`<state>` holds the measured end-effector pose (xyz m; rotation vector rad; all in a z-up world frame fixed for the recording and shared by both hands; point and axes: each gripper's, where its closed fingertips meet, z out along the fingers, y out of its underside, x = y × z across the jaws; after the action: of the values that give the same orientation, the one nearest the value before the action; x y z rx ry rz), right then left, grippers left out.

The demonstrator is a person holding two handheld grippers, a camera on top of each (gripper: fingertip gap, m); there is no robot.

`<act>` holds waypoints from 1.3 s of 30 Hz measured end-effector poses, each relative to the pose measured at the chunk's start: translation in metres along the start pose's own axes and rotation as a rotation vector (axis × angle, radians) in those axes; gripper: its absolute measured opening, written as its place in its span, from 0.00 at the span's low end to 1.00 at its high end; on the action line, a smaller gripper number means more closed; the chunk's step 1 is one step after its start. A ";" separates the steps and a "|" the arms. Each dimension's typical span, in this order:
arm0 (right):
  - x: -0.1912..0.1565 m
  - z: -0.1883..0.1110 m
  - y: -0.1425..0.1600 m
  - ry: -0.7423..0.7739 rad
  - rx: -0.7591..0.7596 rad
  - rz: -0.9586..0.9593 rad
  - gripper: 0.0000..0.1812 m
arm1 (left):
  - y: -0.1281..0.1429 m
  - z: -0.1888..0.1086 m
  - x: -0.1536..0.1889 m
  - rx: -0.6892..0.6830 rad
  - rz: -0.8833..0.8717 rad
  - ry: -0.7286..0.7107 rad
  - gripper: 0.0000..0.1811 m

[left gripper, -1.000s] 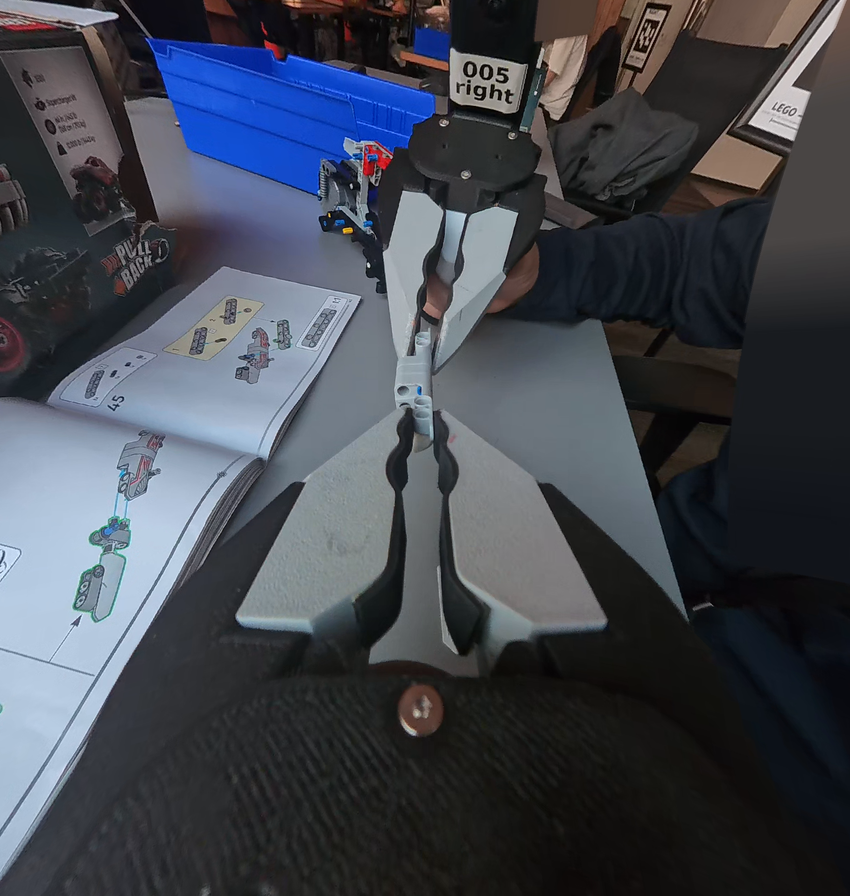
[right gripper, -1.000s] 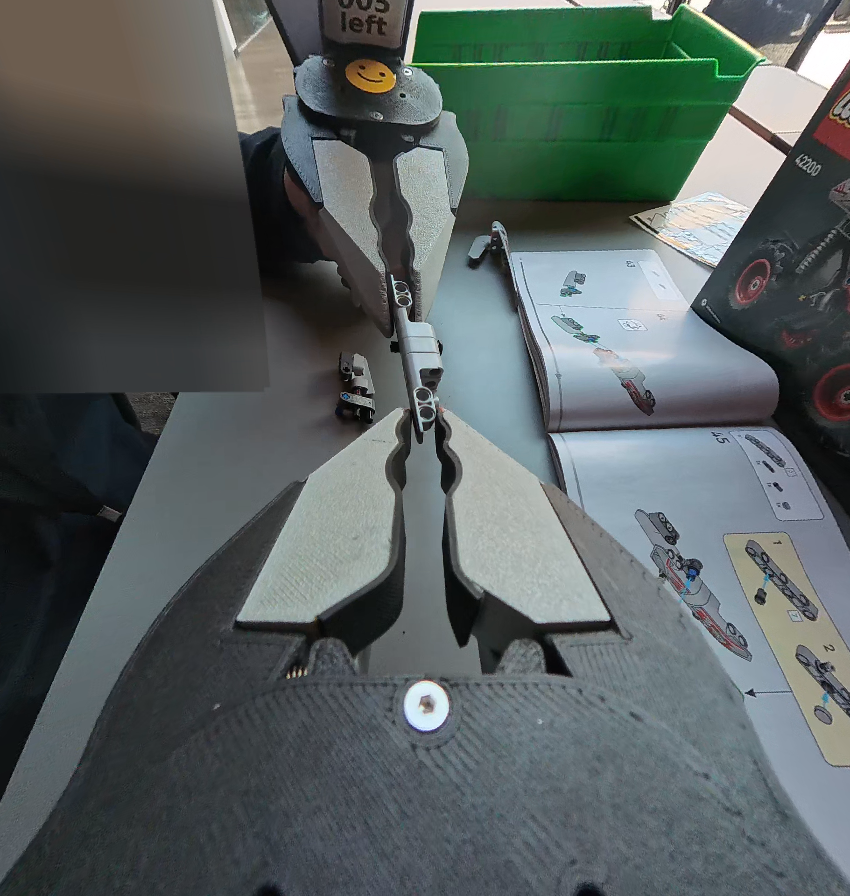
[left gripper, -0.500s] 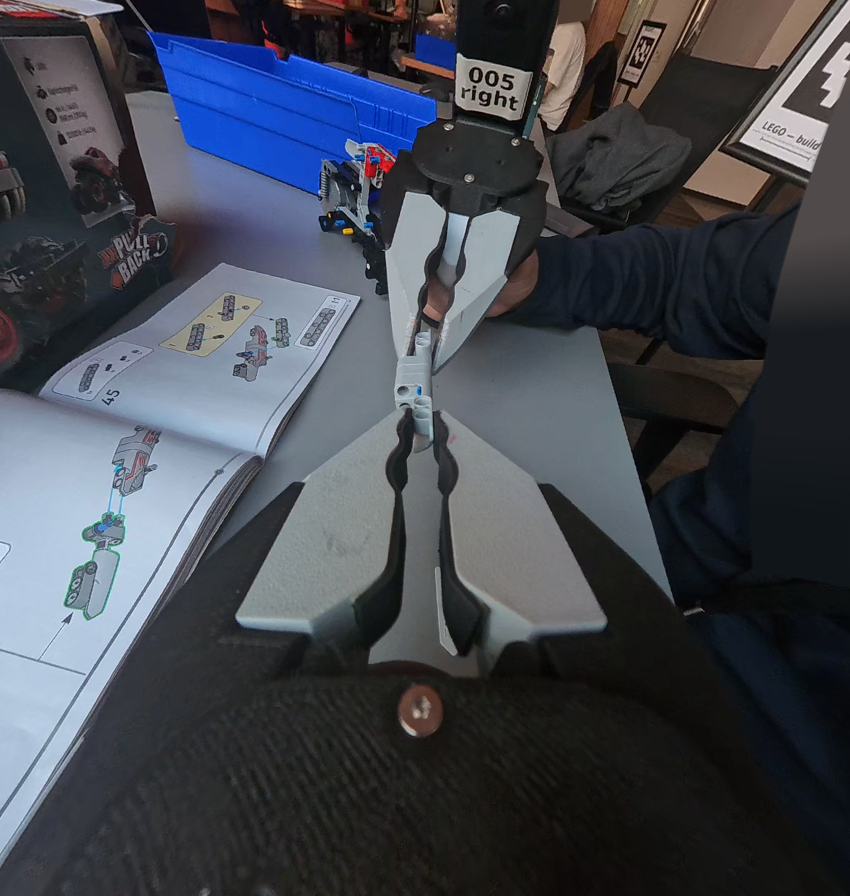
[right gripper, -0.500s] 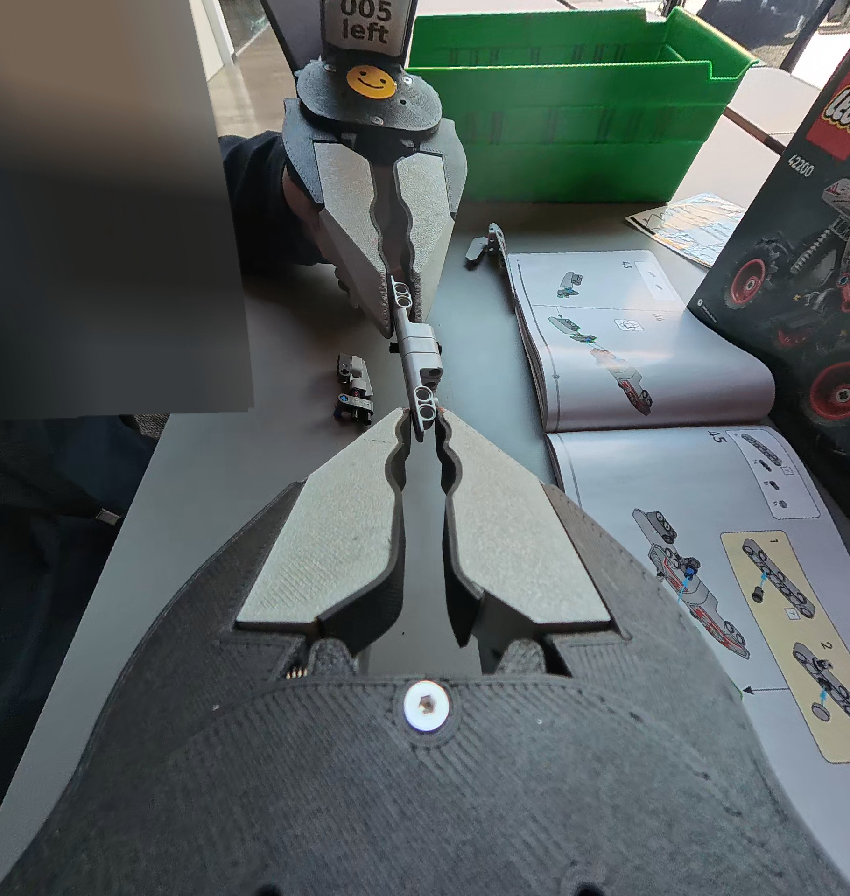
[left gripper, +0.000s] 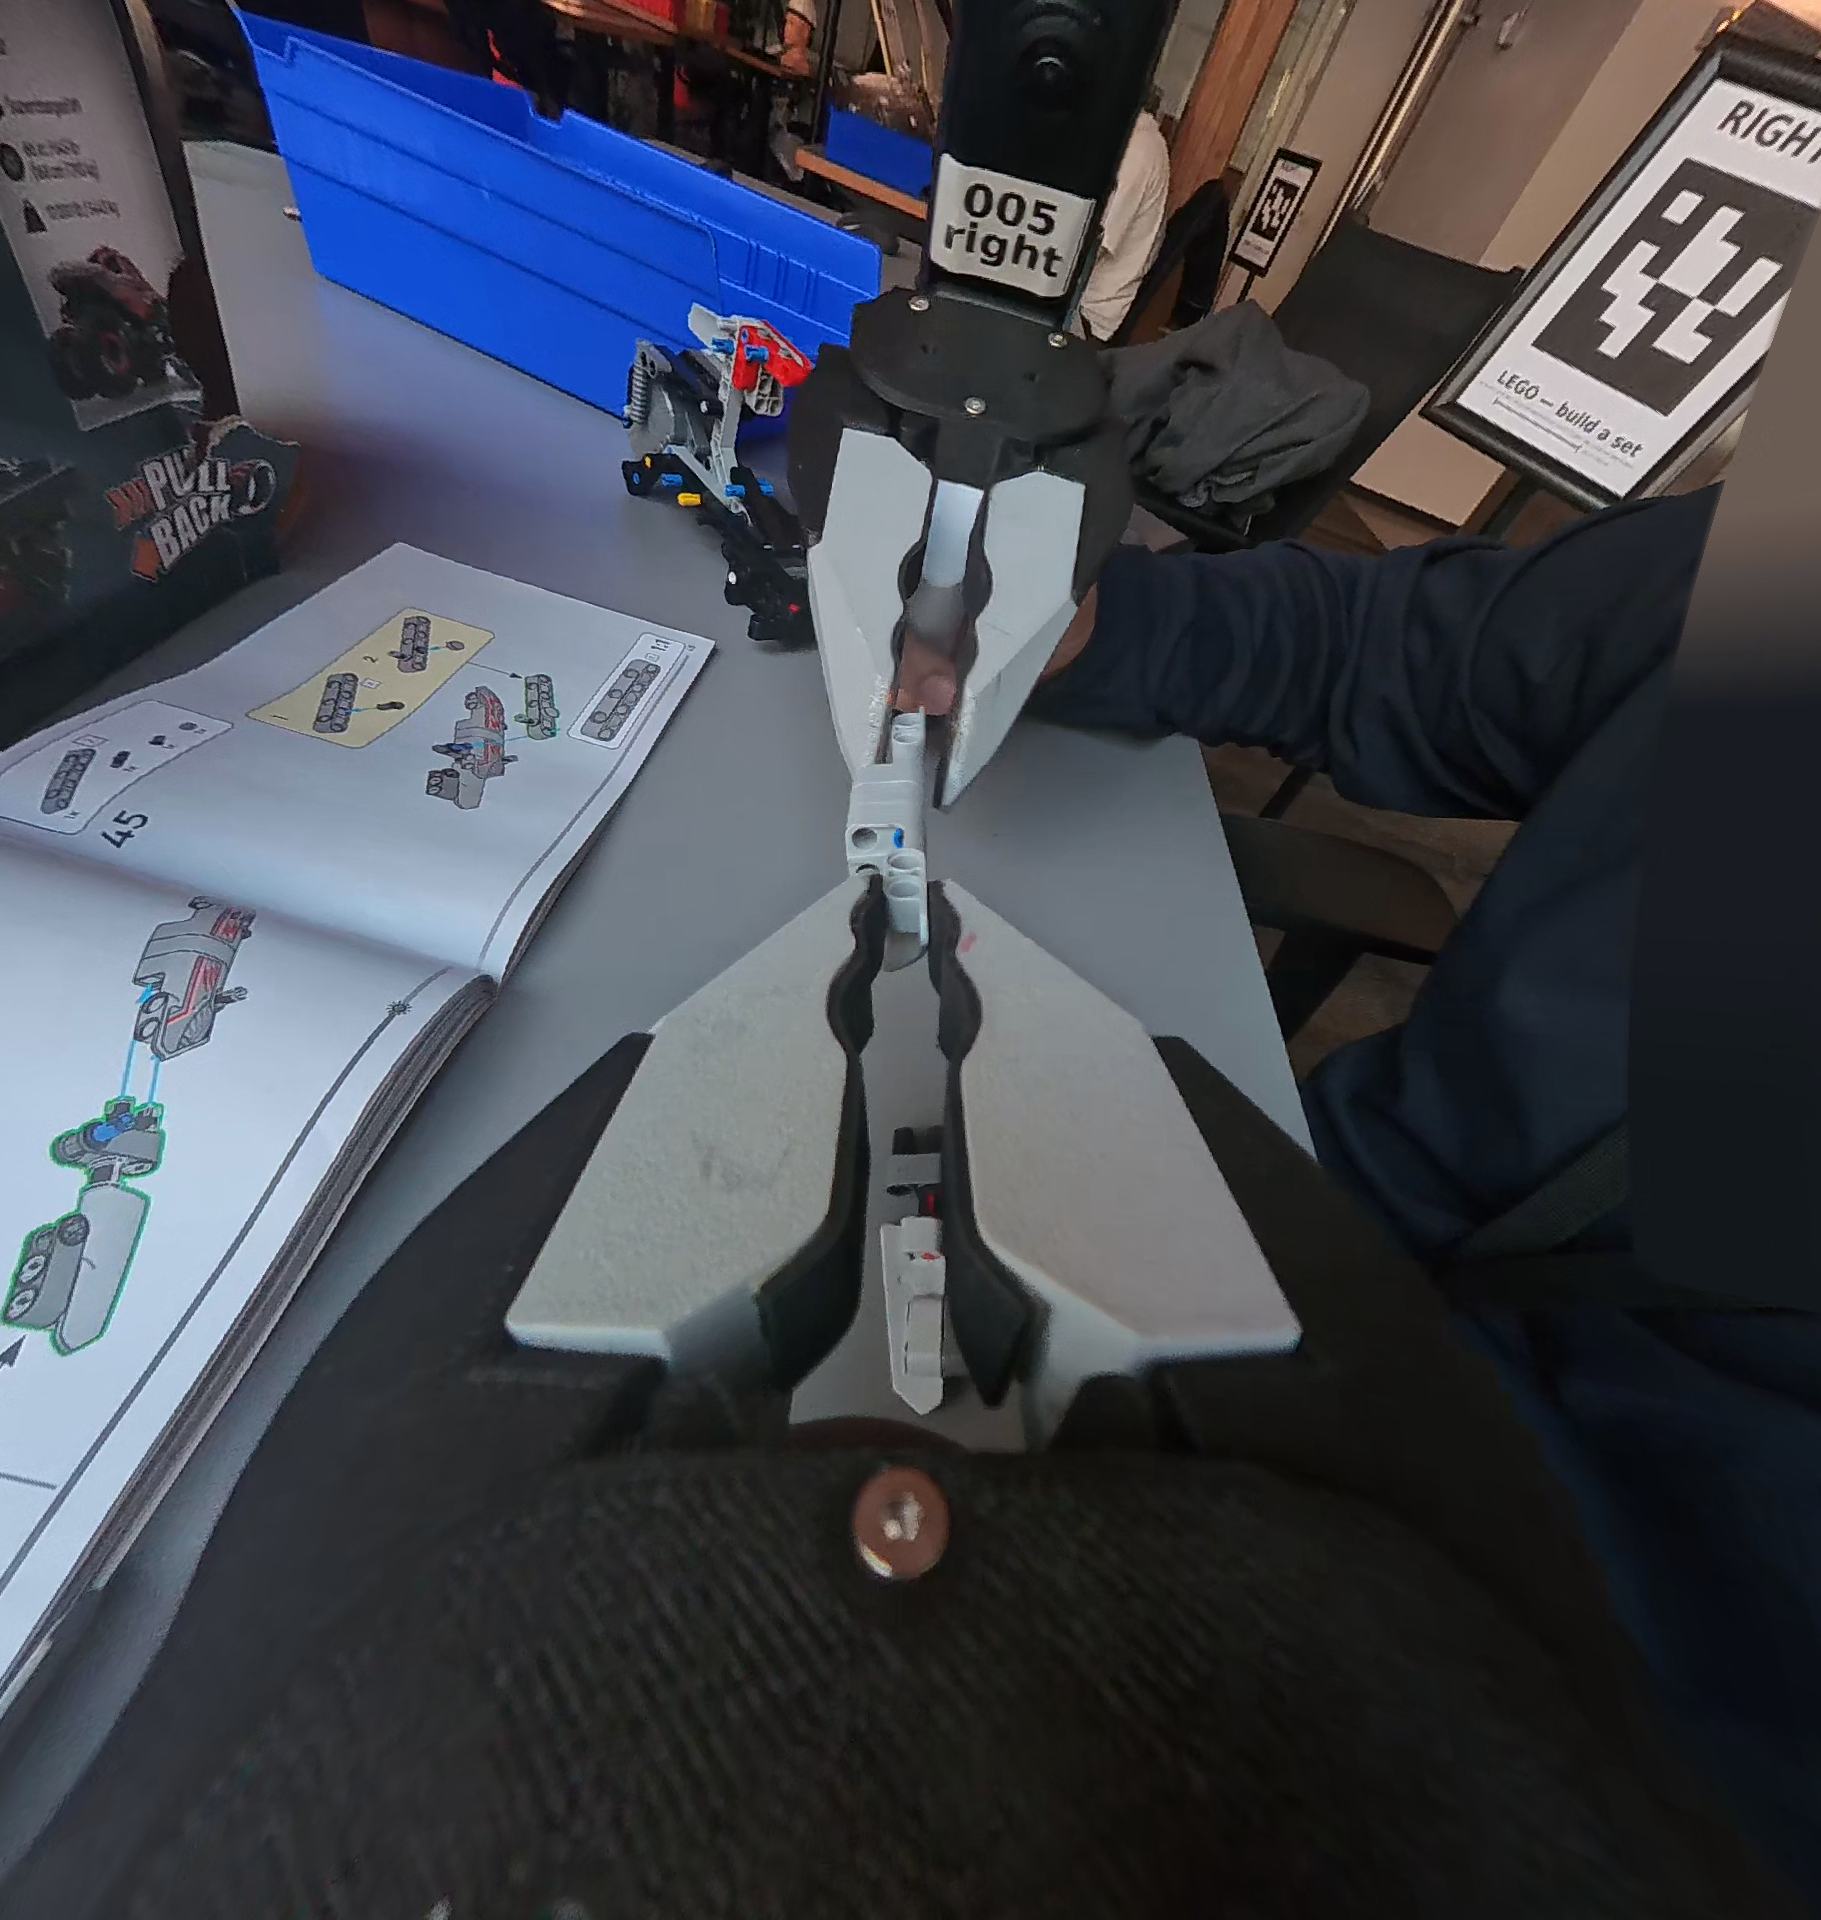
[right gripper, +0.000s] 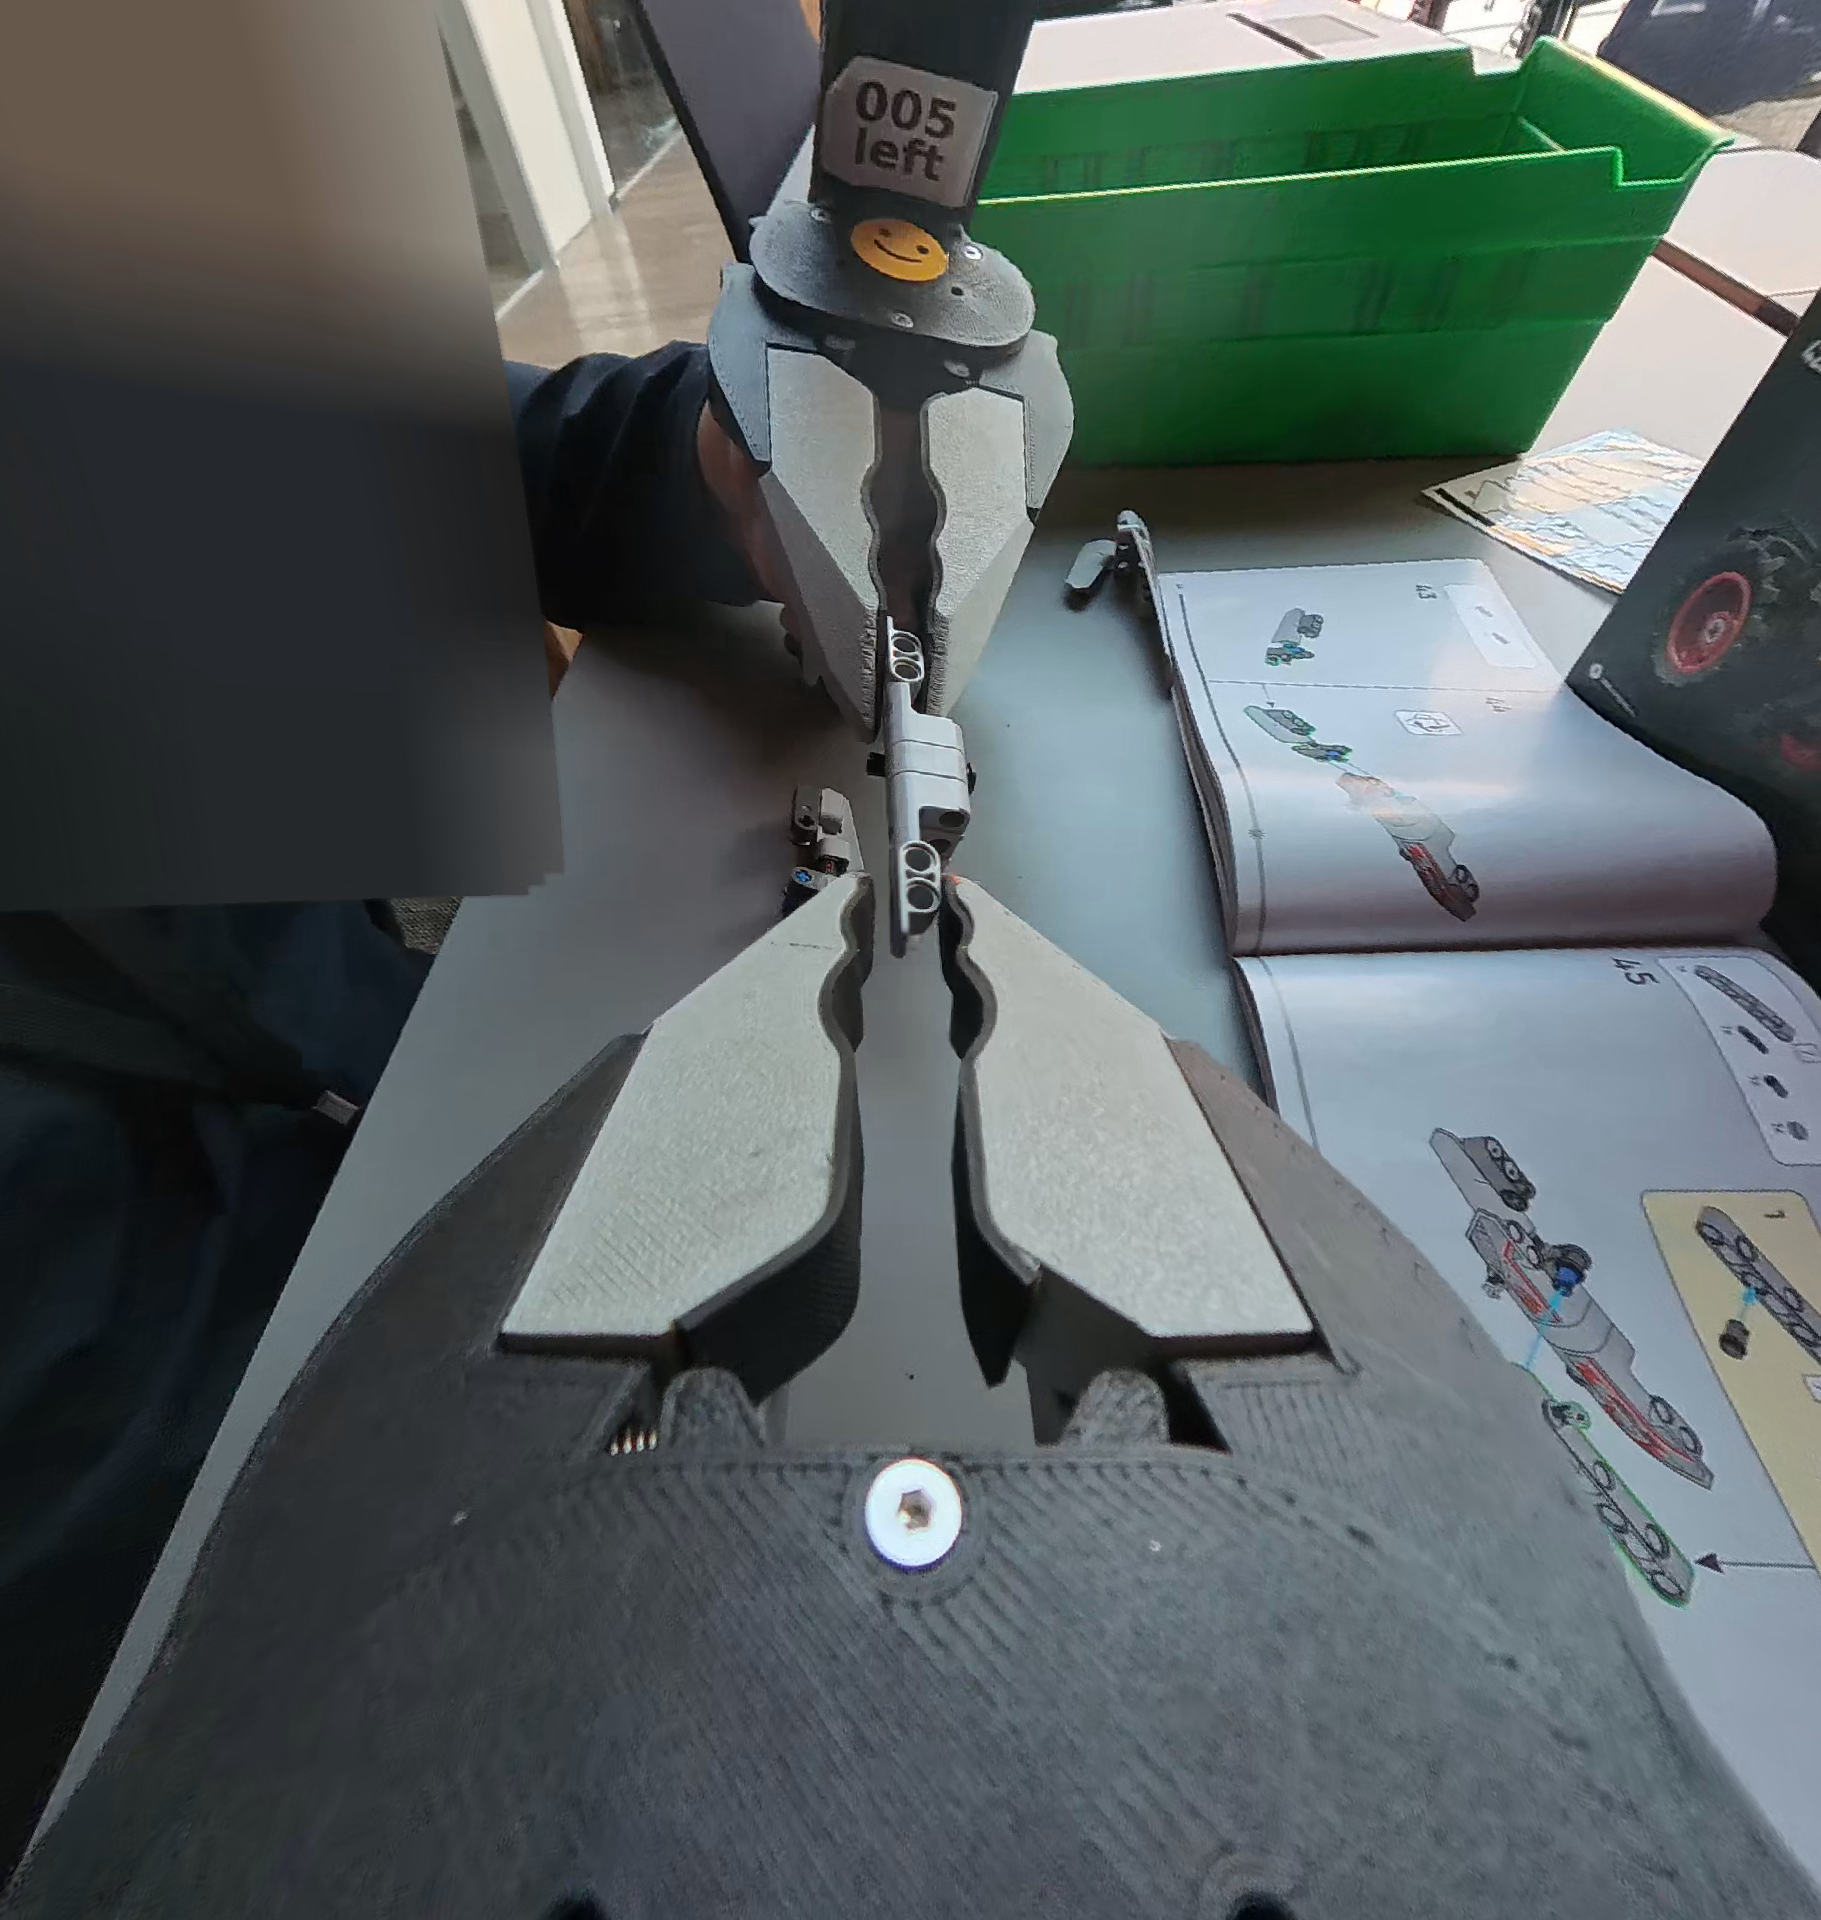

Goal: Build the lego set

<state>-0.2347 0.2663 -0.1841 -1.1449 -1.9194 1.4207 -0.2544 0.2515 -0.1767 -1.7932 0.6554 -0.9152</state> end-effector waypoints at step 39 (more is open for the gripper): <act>0.020 -0.015 0.023 -0.179 -0.026 0.487 0.02 | 0.076 -0.020 -0.017 -0.437 -0.093 -0.116 0.10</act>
<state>-0.2253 0.2933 -0.2023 -1.6252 -1.8545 1.8033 -0.2827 0.2258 -0.2477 -2.2632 0.7432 -0.7602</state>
